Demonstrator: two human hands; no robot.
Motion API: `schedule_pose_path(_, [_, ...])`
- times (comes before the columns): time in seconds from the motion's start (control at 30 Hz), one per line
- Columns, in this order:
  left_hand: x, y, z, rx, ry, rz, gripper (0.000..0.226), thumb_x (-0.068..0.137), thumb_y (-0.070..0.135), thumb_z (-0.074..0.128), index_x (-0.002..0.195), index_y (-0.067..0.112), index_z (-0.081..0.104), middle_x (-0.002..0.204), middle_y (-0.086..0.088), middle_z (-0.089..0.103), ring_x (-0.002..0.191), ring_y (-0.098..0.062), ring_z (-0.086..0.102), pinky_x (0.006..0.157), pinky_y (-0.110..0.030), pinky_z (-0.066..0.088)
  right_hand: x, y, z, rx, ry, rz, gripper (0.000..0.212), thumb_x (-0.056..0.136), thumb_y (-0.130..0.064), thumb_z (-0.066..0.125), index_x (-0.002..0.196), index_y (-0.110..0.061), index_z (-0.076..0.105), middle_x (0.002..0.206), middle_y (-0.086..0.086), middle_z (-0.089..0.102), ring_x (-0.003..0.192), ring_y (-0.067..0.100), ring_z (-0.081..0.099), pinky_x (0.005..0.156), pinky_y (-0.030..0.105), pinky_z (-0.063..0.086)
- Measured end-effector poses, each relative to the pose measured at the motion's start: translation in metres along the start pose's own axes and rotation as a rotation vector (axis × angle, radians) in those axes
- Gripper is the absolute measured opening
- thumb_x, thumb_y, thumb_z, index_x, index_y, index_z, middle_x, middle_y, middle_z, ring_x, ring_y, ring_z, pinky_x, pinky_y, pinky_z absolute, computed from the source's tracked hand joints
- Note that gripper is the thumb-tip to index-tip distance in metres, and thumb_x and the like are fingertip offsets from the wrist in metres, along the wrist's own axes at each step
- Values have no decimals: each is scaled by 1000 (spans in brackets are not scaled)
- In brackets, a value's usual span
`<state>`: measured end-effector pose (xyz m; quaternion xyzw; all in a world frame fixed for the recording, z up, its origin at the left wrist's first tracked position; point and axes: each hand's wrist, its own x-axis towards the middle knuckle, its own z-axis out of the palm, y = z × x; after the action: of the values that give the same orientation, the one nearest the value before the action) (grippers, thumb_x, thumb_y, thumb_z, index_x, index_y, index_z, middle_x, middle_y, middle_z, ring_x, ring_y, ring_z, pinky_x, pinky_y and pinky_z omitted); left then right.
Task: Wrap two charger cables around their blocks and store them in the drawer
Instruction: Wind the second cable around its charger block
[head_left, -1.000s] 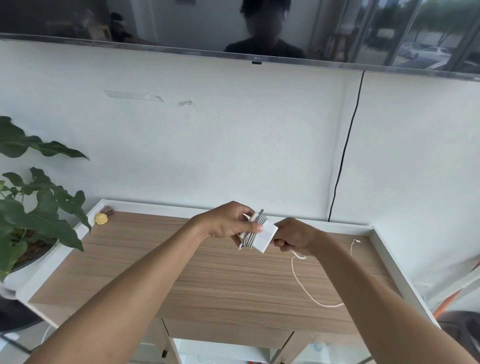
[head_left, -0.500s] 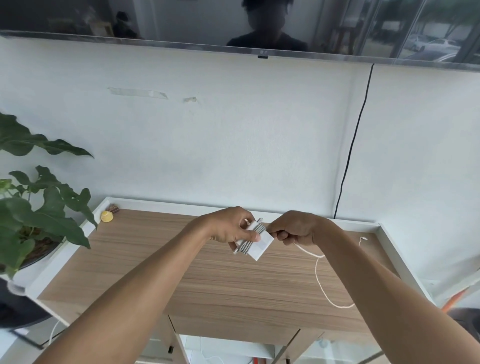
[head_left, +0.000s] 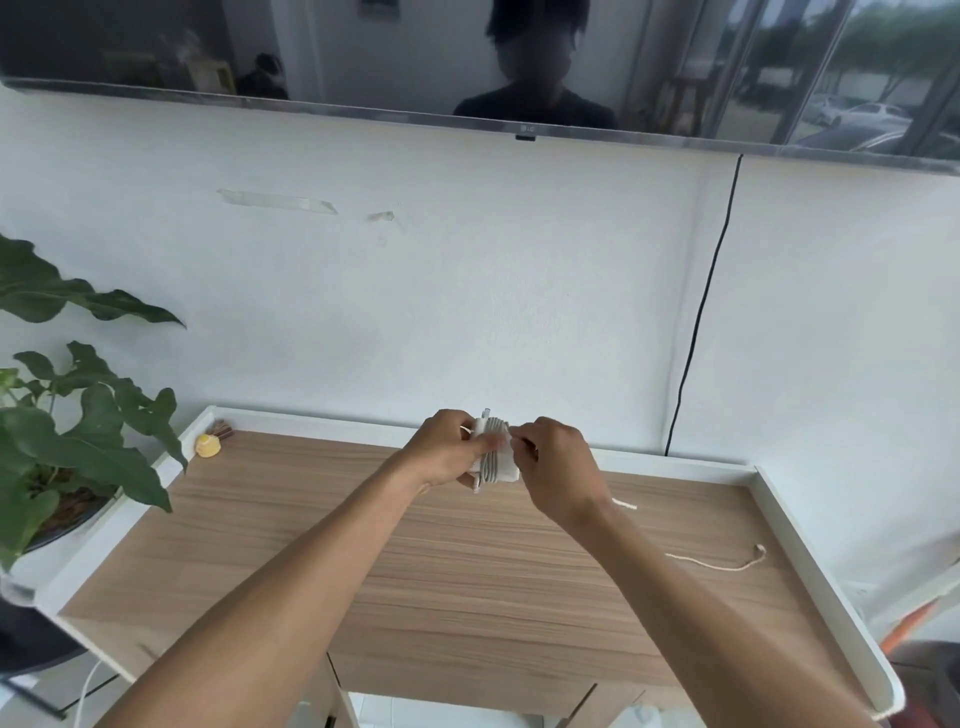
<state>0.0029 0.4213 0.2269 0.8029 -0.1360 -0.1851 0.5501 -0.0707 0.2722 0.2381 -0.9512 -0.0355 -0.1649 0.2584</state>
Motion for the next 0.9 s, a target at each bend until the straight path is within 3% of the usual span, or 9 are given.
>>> schedule_pose_path(0.2, [0, 1, 2, -266, 18, -114, 28, 91, 29, 65, 94, 0, 64, 84, -14, 71, 66, -19, 71, 58, -32, 59, -15, -2, 18, -1, 106, -112, 14, 90, -9, 52, 90, -9, 66, 67, -2, 41, 54, 22, 40, 50, 37, 41])
schedule_pose_path(0.33, [-2, 2, 2, -246, 25, -116, 29, 90, 29, 67, 95, 0, 65, 79, -13, 72, 64, -19, 71, 58, -32, 59, -18, -1, 20, -77, 113, -155, 16, 89, -9, 55, 100, -10, 67, 71, 5, 52, 52, 30, 51, 44, 31, 37])
schedule_pose_path(0.57, [-3, 8, 2, -251, 19, -119, 32, 87, 28, 70, 96, -3, 67, 72, -11, 73, 62, -20, 71, 56, -31, 59, -19, 3, 16, -140, 113, -221, 16, 87, -10, 57, 100, -11, 65, 74, 4, 54, 48, 30, 51, 42, 27, 31])
schedule_pose_path(0.7, [2, 6, 6, -208, 88, -138, 33, 88, 26, 70, 97, -6, 66, 82, -20, 72, 62, -23, 70, 56, -33, 59, -25, 12, 19, -111, 110, -245, 26, 88, -11, 54, 113, -15, 62, 78, 1, 55, 49, 28, 53, 40, 30, 38])
schedule_pose_path(0.83, [7, 6, 4, -212, 188, -141, 40, 84, 32, 70, 91, -8, 67, 89, -27, 70, 75, -36, 70, 67, -44, 61, -41, 16, 36, -23, 94, -277, 21, 90, -14, 53, 107, -19, 67, 85, -2, 61, 58, 23, 60, 46, 30, 46])
schedule_pose_path(0.9, [10, 12, 2, -228, 173, -107, 38, 87, 29, 69, 91, -9, 66, 85, -23, 65, 74, -34, 69, 59, -38, 60, -52, 19, 47, 59, 127, -245, 21, 94, -18, 49, 107, -19, 66, 86, -5, 62, 60, 20, 60, 49, 32, 49])
